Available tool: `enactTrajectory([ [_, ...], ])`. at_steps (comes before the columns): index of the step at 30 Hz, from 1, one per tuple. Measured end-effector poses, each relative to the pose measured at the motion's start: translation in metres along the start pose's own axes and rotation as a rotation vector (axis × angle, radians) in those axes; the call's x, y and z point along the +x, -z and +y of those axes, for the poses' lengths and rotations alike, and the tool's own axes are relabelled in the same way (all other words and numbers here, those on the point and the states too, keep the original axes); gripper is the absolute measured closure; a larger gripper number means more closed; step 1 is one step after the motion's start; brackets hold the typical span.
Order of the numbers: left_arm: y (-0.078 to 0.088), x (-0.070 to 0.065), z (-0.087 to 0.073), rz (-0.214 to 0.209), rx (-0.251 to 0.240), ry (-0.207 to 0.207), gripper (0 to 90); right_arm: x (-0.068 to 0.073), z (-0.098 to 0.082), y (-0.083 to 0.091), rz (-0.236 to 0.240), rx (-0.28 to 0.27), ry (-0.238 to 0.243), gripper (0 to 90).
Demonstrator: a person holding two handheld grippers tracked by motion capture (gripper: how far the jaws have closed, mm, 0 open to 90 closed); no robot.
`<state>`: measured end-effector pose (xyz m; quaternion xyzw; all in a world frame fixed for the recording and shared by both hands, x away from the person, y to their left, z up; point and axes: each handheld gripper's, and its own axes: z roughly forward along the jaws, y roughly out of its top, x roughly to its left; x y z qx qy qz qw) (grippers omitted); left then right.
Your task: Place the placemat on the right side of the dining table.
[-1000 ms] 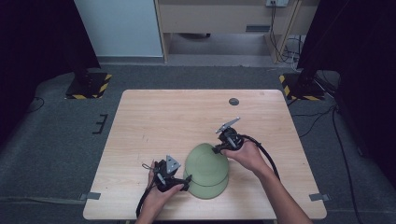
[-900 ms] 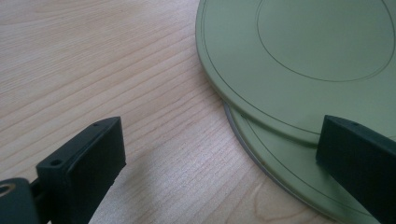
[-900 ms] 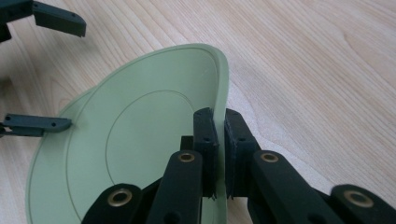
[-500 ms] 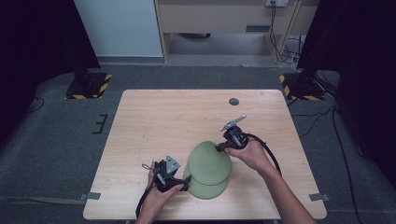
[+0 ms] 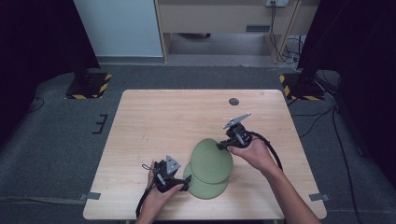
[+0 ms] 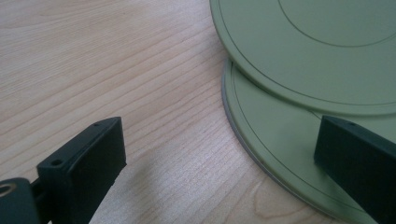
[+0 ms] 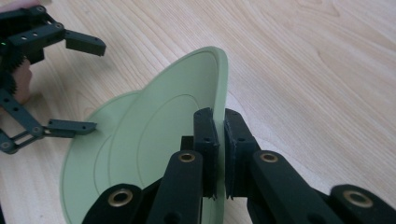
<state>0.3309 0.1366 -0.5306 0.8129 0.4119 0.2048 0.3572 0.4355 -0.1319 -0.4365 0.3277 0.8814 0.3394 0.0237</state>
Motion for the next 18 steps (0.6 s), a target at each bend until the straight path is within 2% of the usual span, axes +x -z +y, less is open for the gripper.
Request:
enactTrajectory([
  [8,0.006,0.002,0.002,-0.001,-0.014,0.003,2.3,0.007,0.007,0.014,0.014,-0.026,0.012,85.8],
  [18,0.009,0.012,0.0,0.021,-0.019,0.034,2.6,0.011,0.014,0.03,0.038,-0.06,0.005,85.9],
])
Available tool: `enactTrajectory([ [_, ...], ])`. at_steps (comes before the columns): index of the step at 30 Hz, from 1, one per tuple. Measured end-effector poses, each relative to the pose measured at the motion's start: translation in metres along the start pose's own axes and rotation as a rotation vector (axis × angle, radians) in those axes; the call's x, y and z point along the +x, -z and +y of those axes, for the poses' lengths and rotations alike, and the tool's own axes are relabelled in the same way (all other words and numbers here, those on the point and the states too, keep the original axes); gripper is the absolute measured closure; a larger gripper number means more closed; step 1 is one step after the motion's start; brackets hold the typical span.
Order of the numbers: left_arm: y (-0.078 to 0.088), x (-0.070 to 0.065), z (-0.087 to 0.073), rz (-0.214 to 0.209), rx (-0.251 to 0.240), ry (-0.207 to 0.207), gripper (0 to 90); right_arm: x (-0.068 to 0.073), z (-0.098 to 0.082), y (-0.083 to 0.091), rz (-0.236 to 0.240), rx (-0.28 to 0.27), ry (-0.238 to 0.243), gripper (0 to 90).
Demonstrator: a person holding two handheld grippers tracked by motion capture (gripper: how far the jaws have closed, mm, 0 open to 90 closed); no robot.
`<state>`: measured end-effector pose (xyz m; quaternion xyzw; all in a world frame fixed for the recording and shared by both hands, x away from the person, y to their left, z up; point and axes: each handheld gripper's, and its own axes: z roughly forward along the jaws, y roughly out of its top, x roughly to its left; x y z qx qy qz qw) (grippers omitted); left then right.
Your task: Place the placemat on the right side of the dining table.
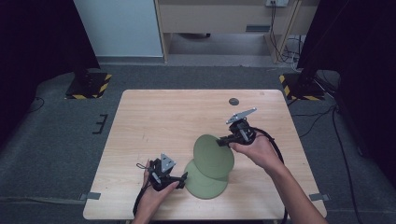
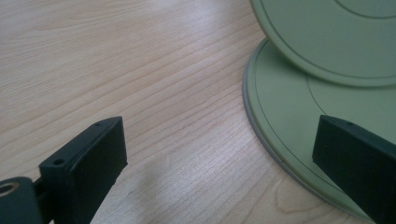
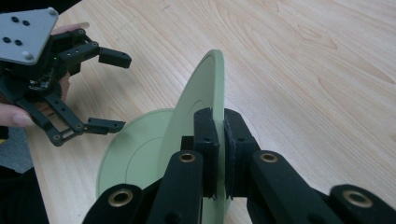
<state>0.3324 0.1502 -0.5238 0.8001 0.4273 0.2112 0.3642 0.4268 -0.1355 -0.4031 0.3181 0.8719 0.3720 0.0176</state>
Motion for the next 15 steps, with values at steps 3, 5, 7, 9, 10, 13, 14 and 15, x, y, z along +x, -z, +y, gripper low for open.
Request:
enactTrajectory([
  [3,0.001,0.002,0.0,0.007,0.0,0.008,2.6,0.003,0.004,0.005,0.003,-0.007,0.003,85.9],
  [5,0.001,0.005,-0.001,0.01,-0.001,0.013,2.5,0.004,0.006,0.007,0.005,-0.016,0.005,85.9],
  [7,0.002,0.007,-0.001,0.014,-0.003,0.021,2.5,0.005,0.008,0.008,0.002,-0.019,0.009,85.9],
  [9,0.003,0.008,-0.001,0.018,-0.006,0.026,2.5,0.006,0.009,0.009,0.0,-0.023,0.012,86.0],
  [10,0.003,0.009,-0.001,0.02,-0.006,0.027,2.6,0.006,0.01,0.01,0.0,-0.023,0.012,85.9],
  [13,0.005,0.012,-0.002,0.033,-0.012,0.039,2.6,0.006,0.012,0.011,0.002,-0.03,0.004,86.0],
  [14,0.006,0.013,-0.002,0.037,-0.015,0.045,2.6,0.006,0.013,0.011,0.0,-0.032,0.005,86.0],
  [15,0.006,0.014,-0.002,0.041,-0.017,0.049,2.6,0.006,0.013,0.011,-0.003,-0.032,0.007,86.0],
])
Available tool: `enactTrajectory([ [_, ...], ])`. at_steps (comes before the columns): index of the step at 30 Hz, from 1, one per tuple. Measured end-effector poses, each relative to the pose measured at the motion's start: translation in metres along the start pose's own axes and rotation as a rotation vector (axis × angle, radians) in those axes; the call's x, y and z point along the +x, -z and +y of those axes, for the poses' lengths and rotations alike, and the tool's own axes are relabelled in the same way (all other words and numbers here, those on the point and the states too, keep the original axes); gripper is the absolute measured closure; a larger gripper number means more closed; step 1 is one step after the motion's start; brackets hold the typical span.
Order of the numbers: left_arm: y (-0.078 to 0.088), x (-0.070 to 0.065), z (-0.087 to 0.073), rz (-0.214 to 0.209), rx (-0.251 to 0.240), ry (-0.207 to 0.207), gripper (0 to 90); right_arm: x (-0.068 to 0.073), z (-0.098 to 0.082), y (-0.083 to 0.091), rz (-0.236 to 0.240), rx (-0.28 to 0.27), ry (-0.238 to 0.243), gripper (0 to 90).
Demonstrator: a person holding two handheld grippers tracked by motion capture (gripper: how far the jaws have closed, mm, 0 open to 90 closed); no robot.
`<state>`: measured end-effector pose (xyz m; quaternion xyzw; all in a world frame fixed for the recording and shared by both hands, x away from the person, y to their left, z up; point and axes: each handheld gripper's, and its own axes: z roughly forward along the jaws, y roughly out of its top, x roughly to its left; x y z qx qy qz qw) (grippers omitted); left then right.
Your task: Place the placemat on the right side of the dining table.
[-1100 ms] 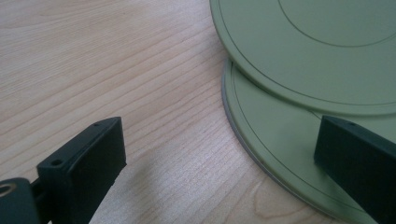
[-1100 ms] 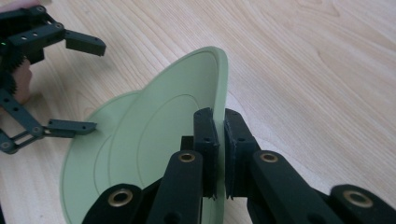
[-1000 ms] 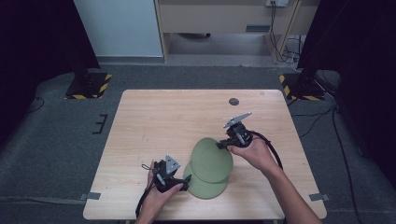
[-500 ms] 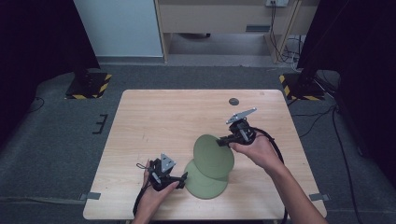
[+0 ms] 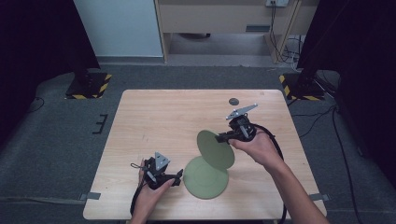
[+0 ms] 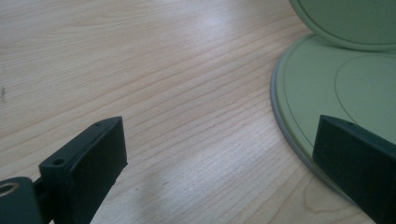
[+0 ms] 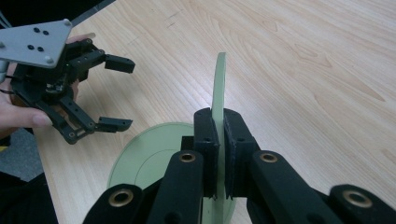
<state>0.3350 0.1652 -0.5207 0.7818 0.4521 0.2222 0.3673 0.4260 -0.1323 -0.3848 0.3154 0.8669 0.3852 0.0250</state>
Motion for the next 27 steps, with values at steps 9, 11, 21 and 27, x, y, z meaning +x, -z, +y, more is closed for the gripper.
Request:
enactTrajectory([
  [9,0.005,0.013,-0.001,0.042,-0.016,0.044,2.8,0.003,0.007,0.009,-0.043,-0.046,-0.012,86.0],
  [11,0.006,0.017,-0.002,0.051,-0.012,0.056,2.8,0.001,0.009,0.013,-0.055,-0.053,-0.015,86.0],
  [21,0.007,0.031,-0.005,0.08,-0.006,0.085,3.0,-0.01,0.013,0.026,-0.124,-0.093,-0.043,86.0],
  [27,0.008,0.037,-0.007,0.085,-0.006,0.103,3.0,-0.022,0.015,0.027,-0.171,-0.095,-0.072,86.0],
])
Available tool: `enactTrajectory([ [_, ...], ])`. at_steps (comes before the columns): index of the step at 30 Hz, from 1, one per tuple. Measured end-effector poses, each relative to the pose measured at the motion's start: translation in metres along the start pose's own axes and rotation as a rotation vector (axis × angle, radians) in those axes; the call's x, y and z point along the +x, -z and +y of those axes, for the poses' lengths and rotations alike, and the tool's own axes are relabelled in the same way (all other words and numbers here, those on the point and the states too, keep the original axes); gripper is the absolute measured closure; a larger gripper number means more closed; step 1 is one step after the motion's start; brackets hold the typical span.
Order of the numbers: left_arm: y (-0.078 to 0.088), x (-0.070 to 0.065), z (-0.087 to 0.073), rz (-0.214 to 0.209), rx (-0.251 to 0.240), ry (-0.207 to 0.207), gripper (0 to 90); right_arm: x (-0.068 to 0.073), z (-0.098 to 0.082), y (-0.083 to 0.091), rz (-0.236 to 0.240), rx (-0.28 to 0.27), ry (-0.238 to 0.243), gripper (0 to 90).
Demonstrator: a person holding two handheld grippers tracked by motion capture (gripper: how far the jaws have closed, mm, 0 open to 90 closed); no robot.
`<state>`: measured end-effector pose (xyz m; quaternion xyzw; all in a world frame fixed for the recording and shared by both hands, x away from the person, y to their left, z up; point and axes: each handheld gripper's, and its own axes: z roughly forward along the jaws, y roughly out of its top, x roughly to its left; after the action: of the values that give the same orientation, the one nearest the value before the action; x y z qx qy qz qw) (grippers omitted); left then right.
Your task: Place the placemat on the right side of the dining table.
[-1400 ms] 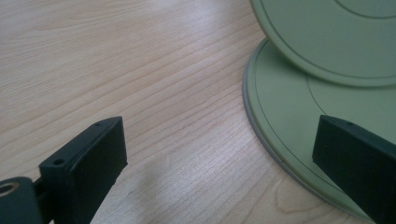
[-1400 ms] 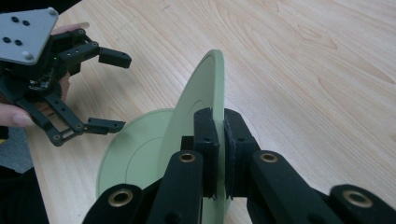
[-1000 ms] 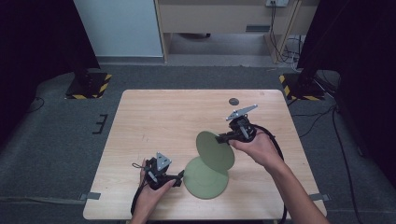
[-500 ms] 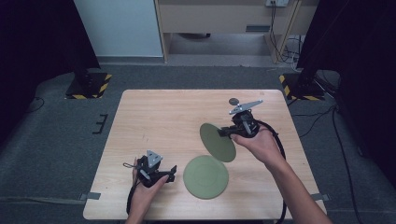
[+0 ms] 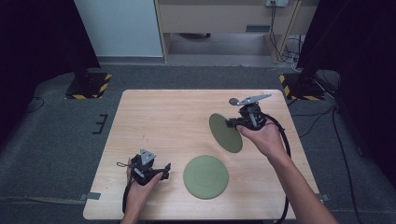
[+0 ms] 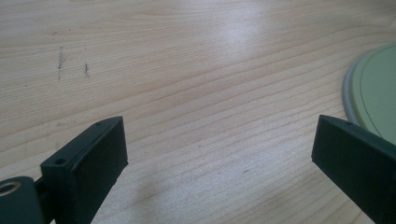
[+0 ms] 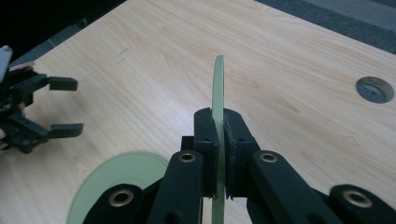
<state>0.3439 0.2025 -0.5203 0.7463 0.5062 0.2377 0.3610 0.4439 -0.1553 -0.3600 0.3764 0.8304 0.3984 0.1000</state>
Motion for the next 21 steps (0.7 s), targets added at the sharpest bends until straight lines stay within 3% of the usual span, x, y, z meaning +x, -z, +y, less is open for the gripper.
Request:
enactTrajectory([
  [12,0.002,0.016,-0.002,-0.001,0.001,0.049,2.6,-0.025,0.011,-0.01,-0.083,-0.025,-0.053,86.0],
  [21,-0.001,0.02,-0.004,0.014,0.042,0.055,2.8,-0.042,0.024,-0.013,-0.13,-0.035,-0.08,86.0],
])
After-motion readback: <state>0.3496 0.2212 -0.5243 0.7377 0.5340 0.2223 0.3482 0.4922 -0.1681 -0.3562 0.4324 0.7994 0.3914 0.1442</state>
